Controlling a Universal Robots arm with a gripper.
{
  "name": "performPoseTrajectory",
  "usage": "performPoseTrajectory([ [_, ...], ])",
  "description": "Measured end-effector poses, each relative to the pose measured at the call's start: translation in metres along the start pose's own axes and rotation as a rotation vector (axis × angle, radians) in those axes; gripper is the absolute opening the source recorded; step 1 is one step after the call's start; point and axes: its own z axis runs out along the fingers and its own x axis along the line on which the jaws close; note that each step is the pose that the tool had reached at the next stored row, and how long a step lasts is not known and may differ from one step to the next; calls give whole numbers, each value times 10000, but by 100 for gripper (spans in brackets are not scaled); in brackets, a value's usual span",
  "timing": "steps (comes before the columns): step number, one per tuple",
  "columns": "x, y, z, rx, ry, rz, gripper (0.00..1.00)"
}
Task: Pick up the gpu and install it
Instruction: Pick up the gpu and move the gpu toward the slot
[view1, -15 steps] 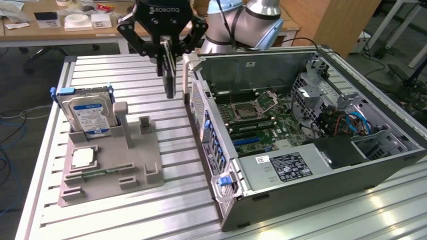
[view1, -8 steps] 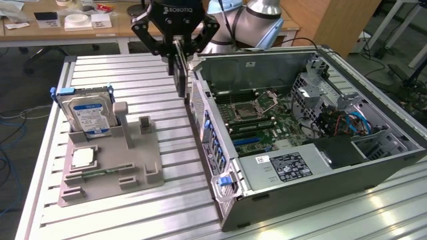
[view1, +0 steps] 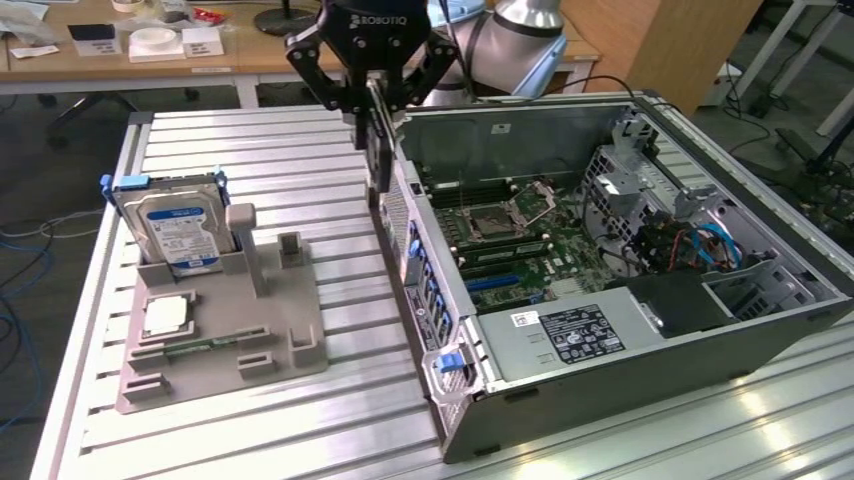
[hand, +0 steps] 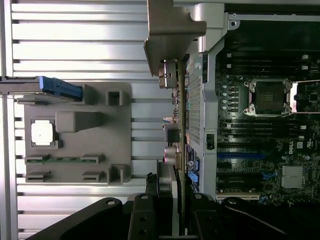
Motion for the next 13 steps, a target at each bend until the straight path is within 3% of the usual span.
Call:
performPoseTrajectory([
  [13,-319,3,4,0,1,-54,28],
])
